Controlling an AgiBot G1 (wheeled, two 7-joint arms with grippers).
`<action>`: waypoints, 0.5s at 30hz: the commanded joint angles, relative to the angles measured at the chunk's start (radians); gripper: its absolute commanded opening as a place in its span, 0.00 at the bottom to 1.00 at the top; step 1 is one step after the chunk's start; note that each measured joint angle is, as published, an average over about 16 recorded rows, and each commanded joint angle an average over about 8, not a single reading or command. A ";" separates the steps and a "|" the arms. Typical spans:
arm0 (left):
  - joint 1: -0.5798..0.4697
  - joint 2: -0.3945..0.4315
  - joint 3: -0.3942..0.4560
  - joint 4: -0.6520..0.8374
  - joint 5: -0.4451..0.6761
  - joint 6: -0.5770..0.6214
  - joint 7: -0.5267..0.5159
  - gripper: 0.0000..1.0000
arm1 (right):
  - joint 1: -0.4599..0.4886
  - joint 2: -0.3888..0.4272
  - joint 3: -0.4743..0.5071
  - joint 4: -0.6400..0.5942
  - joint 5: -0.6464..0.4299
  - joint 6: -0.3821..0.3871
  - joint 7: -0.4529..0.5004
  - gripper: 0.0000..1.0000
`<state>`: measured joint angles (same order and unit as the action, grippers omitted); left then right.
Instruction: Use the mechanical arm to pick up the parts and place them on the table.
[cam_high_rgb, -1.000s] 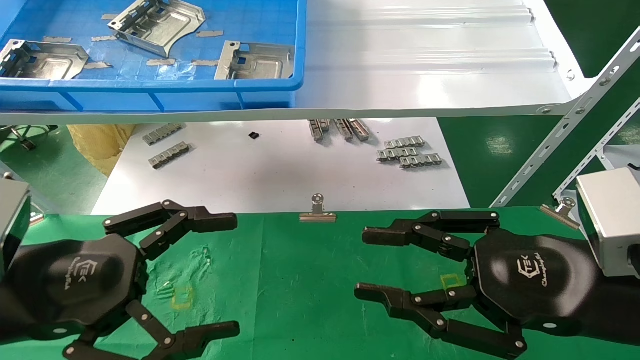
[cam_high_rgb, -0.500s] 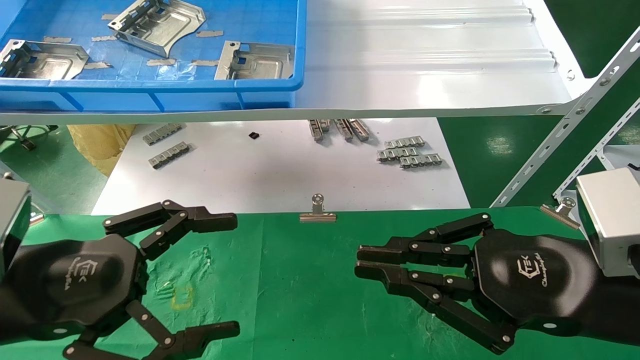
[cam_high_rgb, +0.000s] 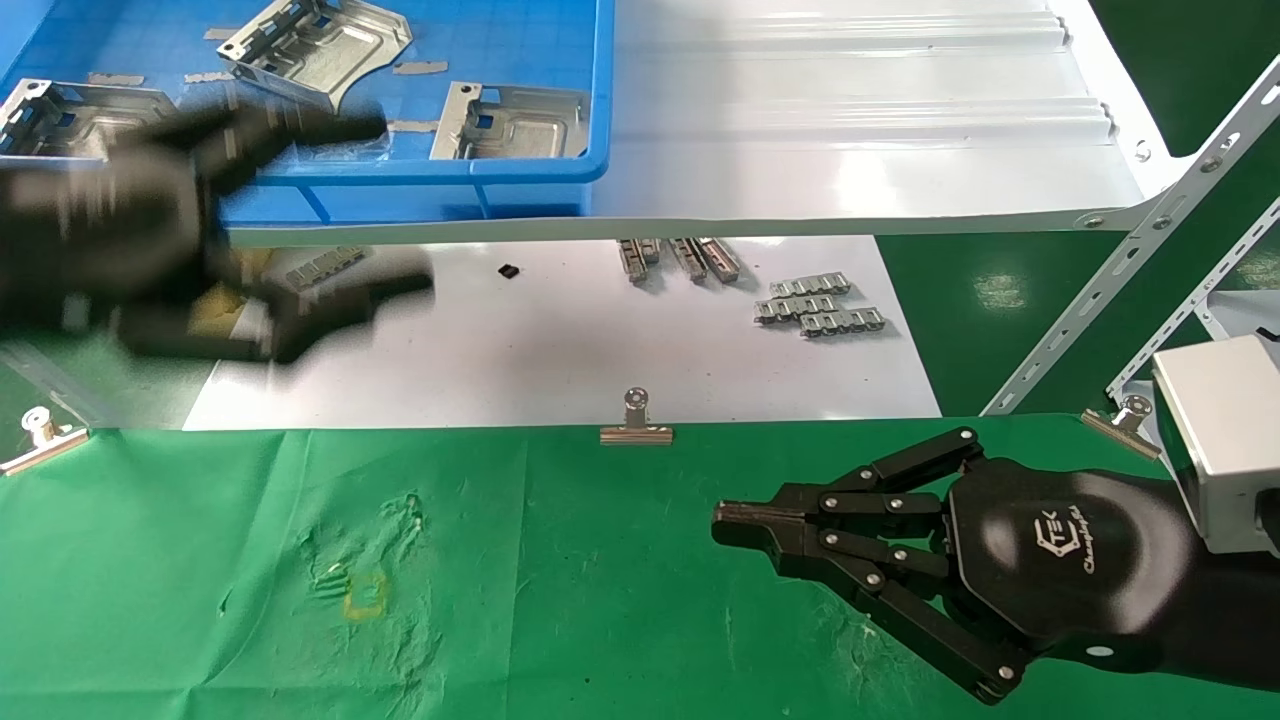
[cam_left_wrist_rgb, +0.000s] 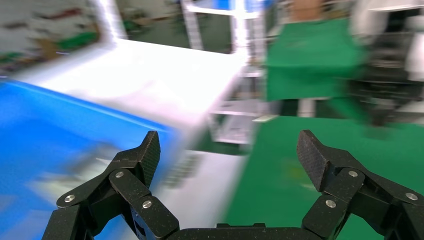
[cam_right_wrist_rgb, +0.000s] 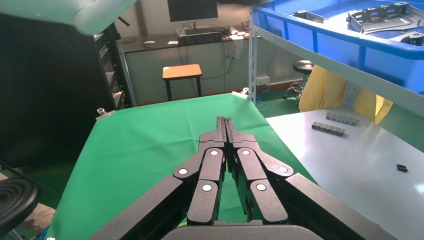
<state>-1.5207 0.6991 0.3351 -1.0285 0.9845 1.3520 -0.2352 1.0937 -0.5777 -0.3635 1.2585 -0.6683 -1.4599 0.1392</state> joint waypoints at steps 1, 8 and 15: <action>-0.109 0.029 0.028 0.069 0.074 -0.012 -0.014 1.00 | 0.000 0.000 0.000 0.000 0.000 0.000 0.000 0.00; -0.377 0.199 0.115 0.501 0.334 -0.259 0.083 0.84 | 0.000 0.000 0.000 0.000 0.000 0.000 0.000 0.32; -0.496 0.311 0.176 0.778 0.465 -0.424 0.137 0.00 | 0.000 0.000 0.000 0.000 0.000 0.000 0.000 1.00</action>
<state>-2.0071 0.9992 0.5042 -0.2775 1.4338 0.9497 -0.1000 1.0937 -0.5777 -0.3636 1.2585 -0.6682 -1.4599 0.1392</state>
